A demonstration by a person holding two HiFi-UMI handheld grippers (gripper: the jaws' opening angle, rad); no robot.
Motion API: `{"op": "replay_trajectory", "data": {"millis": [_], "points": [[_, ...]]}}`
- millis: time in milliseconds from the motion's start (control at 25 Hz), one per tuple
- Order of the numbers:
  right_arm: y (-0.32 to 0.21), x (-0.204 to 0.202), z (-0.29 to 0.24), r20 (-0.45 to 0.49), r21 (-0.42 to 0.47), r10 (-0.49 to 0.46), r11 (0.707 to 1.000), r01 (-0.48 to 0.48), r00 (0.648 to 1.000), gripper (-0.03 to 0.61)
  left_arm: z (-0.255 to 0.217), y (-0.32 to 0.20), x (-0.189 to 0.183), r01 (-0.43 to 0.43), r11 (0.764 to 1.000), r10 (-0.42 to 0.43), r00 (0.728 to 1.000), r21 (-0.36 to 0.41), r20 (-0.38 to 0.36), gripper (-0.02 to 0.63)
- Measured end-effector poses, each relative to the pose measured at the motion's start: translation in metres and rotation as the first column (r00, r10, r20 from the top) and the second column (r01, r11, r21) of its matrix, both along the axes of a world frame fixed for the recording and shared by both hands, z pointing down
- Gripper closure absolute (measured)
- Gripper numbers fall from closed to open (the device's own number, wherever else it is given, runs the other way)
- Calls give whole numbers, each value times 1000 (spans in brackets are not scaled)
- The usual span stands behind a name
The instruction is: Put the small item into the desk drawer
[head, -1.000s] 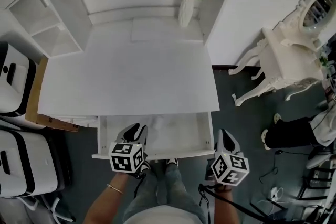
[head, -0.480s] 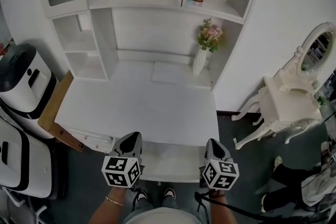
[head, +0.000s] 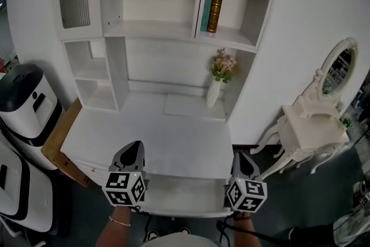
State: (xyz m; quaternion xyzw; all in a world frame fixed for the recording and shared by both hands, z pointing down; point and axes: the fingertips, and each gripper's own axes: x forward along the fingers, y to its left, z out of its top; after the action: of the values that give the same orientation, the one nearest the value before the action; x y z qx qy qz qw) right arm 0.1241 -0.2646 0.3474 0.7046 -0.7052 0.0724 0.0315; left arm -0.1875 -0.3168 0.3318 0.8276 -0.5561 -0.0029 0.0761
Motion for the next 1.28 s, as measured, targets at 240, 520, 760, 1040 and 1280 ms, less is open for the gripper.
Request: {"op": "replay_trajectory", "data": {"millis": [240, 520, 760, 1040, 1280], "points": [[9, 4, 4, 18, -3, 31, 1000, -31, 999, 574, 4, 3, -4, -7, 1000, 7, 1000, -17, 16, 607], [22, 1, 6, 13, 3, 40, 999, -40, 999, 574, 9, 8, -12, -2, 999, 2, 1000, -35, 4, 607], [30, 5, 8, 11, -7, 63, 998, -63, 998, 574, 9, 12, -11, -10, 999, 11, 1000, -40, 10, 607], [38, 8, 9, 11, -15, 75, 997, -75, 997, 574, 13, 14, -6, -24, 999, 24, 1000, -40, 15, 606], [43, 12, 13, 6, -26, 88, 996, -88, 996, 574, 16, 15, -3, -28, 999, 28, 1000, -44, 12, 607]]}}
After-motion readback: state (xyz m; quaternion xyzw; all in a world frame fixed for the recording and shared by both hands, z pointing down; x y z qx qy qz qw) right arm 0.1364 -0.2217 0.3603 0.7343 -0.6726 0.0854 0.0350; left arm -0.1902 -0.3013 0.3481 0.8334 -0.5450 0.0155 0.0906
